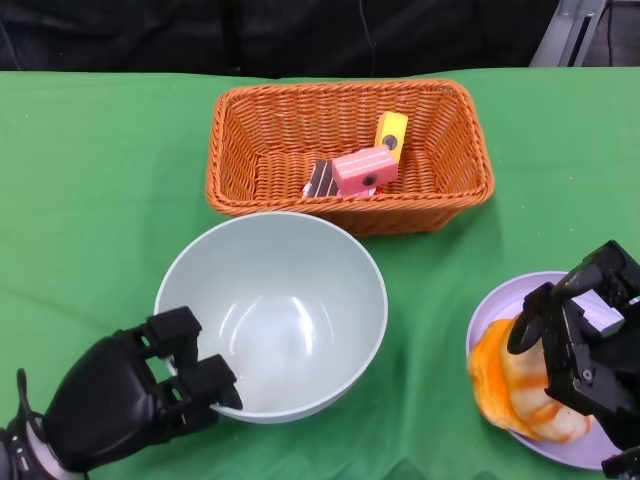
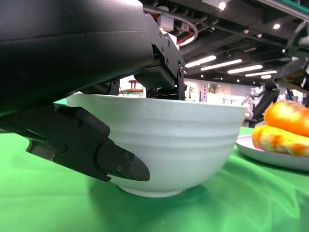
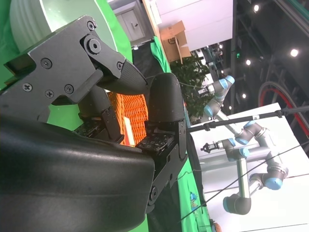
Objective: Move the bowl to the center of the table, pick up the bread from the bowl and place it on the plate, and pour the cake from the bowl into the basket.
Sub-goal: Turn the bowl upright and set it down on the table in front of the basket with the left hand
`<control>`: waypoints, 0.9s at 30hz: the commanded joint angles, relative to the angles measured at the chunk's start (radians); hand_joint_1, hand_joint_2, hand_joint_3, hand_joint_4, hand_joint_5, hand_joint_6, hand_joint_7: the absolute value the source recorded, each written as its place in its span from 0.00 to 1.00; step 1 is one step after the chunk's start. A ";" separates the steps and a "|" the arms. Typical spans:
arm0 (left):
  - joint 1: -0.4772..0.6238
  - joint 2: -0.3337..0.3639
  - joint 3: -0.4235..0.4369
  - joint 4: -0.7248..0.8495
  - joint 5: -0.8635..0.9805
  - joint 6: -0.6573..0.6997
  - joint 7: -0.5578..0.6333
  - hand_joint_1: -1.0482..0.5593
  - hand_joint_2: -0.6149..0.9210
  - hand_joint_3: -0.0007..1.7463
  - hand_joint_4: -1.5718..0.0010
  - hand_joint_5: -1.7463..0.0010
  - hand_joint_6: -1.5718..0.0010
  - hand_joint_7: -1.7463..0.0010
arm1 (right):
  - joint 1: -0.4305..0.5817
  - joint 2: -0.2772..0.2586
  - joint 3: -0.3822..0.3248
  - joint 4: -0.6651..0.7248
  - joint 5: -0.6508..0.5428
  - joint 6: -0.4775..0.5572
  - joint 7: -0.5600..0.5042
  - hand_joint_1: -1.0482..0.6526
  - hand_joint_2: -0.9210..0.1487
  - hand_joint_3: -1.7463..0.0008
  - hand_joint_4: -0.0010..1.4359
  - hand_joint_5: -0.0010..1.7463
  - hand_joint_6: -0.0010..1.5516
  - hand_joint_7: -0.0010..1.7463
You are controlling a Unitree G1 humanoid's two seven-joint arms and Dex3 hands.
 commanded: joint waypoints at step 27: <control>-0.002 -0.030 -0.146 0.069 -0.024 0.055 0.098 0.54 1.00 0.08 0.59 0.23 0.59 0.44 | 0.003 -0.006 -0.008 0.015 -0.005 -0.007 -0.005 0.50 0.43 0.27 0.54 1.00 0.37 0.91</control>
